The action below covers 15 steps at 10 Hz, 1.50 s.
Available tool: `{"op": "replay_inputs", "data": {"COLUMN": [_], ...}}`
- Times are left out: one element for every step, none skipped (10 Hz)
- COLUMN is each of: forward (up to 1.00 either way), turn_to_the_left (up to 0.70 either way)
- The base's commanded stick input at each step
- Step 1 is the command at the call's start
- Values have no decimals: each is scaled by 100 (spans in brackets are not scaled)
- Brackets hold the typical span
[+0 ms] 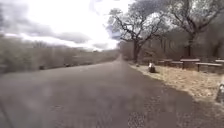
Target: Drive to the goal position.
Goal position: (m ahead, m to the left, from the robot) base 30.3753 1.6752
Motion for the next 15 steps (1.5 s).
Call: {"op": "replay_inputs", "data": {"forward": [70, 70, 70, 70, 70, 70, 70, 70, 70, 70, 70, 70, 70, 70, 70], "turn_to_the_left": [0, 0, 0, 0, 0, 0, 0, 0, 0, 0, 0, 0, 0, 0, 0]}}
